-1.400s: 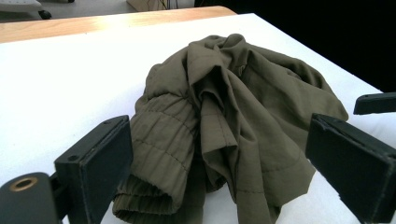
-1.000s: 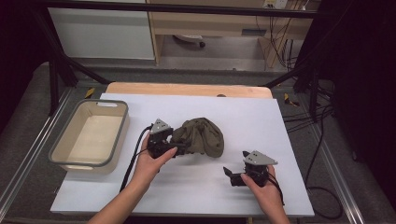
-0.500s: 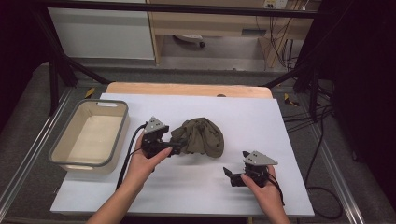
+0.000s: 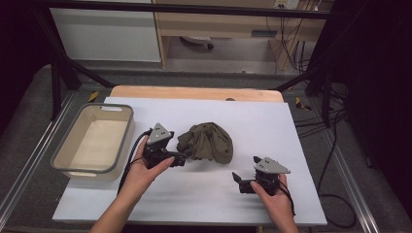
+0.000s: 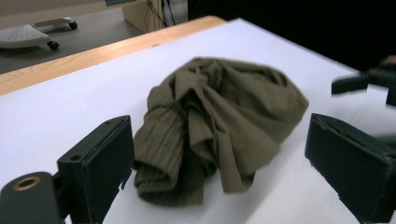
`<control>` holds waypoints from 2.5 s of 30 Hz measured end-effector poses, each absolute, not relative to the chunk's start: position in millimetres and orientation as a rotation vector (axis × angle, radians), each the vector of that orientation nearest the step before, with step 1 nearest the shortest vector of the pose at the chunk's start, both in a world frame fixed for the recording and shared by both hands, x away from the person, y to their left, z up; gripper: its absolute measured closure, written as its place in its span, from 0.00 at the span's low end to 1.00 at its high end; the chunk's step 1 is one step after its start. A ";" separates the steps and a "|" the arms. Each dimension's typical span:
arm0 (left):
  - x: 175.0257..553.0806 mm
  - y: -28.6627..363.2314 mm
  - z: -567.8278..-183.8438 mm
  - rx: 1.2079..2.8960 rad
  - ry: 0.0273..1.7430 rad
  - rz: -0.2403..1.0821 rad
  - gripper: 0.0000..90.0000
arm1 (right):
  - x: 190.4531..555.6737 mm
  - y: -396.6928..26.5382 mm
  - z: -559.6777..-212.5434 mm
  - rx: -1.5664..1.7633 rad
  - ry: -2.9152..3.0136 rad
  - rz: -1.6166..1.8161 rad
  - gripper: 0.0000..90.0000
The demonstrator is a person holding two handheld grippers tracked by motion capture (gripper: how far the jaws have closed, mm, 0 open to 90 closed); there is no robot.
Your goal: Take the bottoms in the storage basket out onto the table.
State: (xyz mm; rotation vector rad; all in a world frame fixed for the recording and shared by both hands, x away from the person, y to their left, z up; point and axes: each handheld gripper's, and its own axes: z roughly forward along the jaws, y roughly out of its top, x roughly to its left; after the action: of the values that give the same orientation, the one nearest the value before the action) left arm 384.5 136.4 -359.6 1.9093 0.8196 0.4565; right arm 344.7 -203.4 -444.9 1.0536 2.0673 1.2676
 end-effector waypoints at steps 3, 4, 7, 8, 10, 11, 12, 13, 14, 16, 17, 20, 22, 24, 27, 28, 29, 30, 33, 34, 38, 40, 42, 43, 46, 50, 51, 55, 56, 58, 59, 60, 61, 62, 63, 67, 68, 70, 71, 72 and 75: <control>379.8 139.0 -356.9 1.906 0.811 0.465 0.09 | 345.4 -203.1 -445.5 1.056 2.070 1.256 0.03; 377.0 142.1 -353.7 1.900 0.803 0.460 0.08 | 345.6 -202.6 -446.2 1.053 2.078 1.250 0.03; 375.6 145.7 -350.6 1.896 0.800 0.475 0.08 | 345.2 -201.7 -447.2 1.049 2.088 1.244 0.03; 375.2 147.4 -349.8 1.899 0.799 0.486 0.08 | 344.9 -201.0 -448.5 1.052 2.094 1.239 0.03; 374.6 150.9 -349.7 1.900 0.805 0.489 0.08 | 344.7 -200.7 -449.0 1.057 2.095 1.240 0.03; 374.3 152.7 -350.1 1.900 0.809 0.487 0.08 | 344.7 -200.7 -449.0 1.057 2.095 1.240 0.03; 373.4 156.0 -351.2 1.893 0.823 0.489 0.08 | 345.1 -201.1 -449.4 1.060 2.093 1.240 0.03; 373.4 156.0 -351.2 1.893 0.823 0.489 0.08 | 345.1 -201.1 -449.4 1.060 2.093 1.240 0.03; 370.9 159.0 -351.8 1.884 0.834 0.511 0.10 | 345.7 -201.8 -449.3 1.064 2.087 1.244 0.03; 369.6 159.9 -352.2 1.878 0.838 0.515 0.10 | 346.0 -201.9 -449.1 1.067 2.084 1.246 0.03; 368.8 161.0 -352.3 1.877 0.840 0.511 0.10 | 346.4 -201.8 -448.8 1.065 2.083 1.245 0.03; 367.6 164.9 -351.6 1.857 0.854 0.496 0.09 | 347.3 -201.2 -447.0 1.055 2.076 1.250 0.03; 367.5 167.2 -350.7 1.855 0.857 0.496 0.08 | 347.2 -201.3 -446.8 1.050 2.079 1.252 0.03; 367.0 169.4 -349.9 1.854 0.860 0.496 0.08 | 347.1 -201.3 -446.9 1.049 2.081 1.253 0.03; 365.8 173.5 -347.7 1.846 0.866 0.501 0.08 | 347.1 -201.4 -446.9 1.046 2.080 1.254 0.02; 365.7 174.8 -346.9 1.841 0.869 0.504 0.08 | 346.9 -201.4 -446.4 1.051 2.075 1.263 0.02; 365.9 176.5 -346.0 1.837 0.872 0.506 0.08 | 346.9 -201.4 -446.4 1.051 2.075 1.263 0.02; 366.4 179.9 -344.5 1.824 0.882 0.508 0.08 | 346.5 -202.0 -445.6 1.050 2.069 1.265 0.02; 366.3 183.3 -342.7 1.817 0.887 0.513 0.08 | 346.0 -202.4 -444.7 1.054 2.065 1.270 0.02; 366.1 185.1 -341.8 1.817 0.887 0.517 0.08 | 346.1 -202.7 -444.5 1.052 2.064 1.273 0.02; 365.0 191.8 -339.0 1.813 0.905 0.534 0.08 | 345.9 -203.2 -445.0 1.041 2.067 1.262 0.02; 364.5 194.7 -337.9 1.808 0.911 0.538 0.08 | 346.0 -203.2 -445.2 1.040 2.067 1.262 0.02; 362.5 198.8 -337.6 1.796 0.921 0.536 0.08 | 346.5 -203.5 -444.8 1.041 2.064 1.264 0.02; 362.5 198.8 -337.6 1.796 0.921 0.536 0.08 | 346.5 -203.5 -444.8 1.041 2.064 1.264 0.02; 362.2 204.3 -335.5 1.778 0.932 0.547 0.08 | 346.2 -204.3 -443.9 1.043 2.058 1.273 0.02; 362.0 213.2 -331.4 1.747 0.954 0.550 0.08 | 345.1 -204.5 -442.5 1.036 2.047 1.299 0.02; 361.8 214.9 -330.4 1.736 0.958 0.548 0.08 | 344.9 -203.9 -442.3 1.031 2.047 1.294 0.02; 360.7 223.8 -325.5 1.727 0.964 0.572 0.08 | 344.5 -203.6 -442.5 1.026 2.053 1.283 0.02; 360.8 226.9 -324.6 1.728 0.970 0.577 0.08 | 344.7 -204.1 -443.0 1.028 2.053 1.277 0.02; 361.3 231.6 -323.7 1.725 0.982 0.578 0.08 | 344.8 -204.4 -443.4 1.032 2.053 1.273 0.02; 361.5 234.2 -323.3 1.722 0.989 0.580 0.08 | 344.8 -204.4 -443.4 1.032 2.053 1.273 0.02; 361.6 239.2 -322.2 1.710 0.998 0.584 0.08 | 344.6 -204.6 -443.3 1.033 2.052 1.271 0.02; 361.6 239.2 -322.2 1.710 0.998 0.584 0.08 | 344.6 -204.6 -443.3 1.033 2.052 1.271 0.02; 361.9 241.5 -321.7 1.702 1.003 0.587 0.07 | 344.2 -204.9 -443.4 1.034 2.050 1.267 0.02; 361.9 243.2 -321.5 1.696 1.007 0.591 0.07 | 344.1 -204.9 -443.8 1.037 2.050 1.265 0.02; 362.3 244.8 -322.0 1.693 1.006 0.587 0.07 | 345.4 -205.3 -443.9 1.039 2.050 1.267 0.02; 362.3 245.0 -322.0 1.693 1.006 0.586 0.07 | 345.6 -205.4 -443.4 1.040 2.048 1.269 0.02; 361.6 245.6 -321.6 1.695 1.006 0.591 0.07 | 344.7 -206.1 -442.0 1.038 2.043 1.274 0.02; 360.9 246.1 -321.3 1.696 1.005 0.595 0.07 | 343.7 -206.6 -441.4 1.036 2.042 1.277 0.02; 360.3 247.1 -320.6 1.697 1.005 0.597 0.07 | 342.6 -207.3 -441.1 1.031 2.042 1.274 0.02; 358.7 252.0 -317.4 1.689 1.004 0.595 0.07 | 340.4 -209.3 -440.8 1.033 2.042 1.277 0.02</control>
State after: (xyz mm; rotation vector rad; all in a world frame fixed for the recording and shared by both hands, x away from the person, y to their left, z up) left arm 358.7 252.0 -317.4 1.6891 1.0039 0.5949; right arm 340.4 -209.3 -440.8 1.0331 2.0415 1.2767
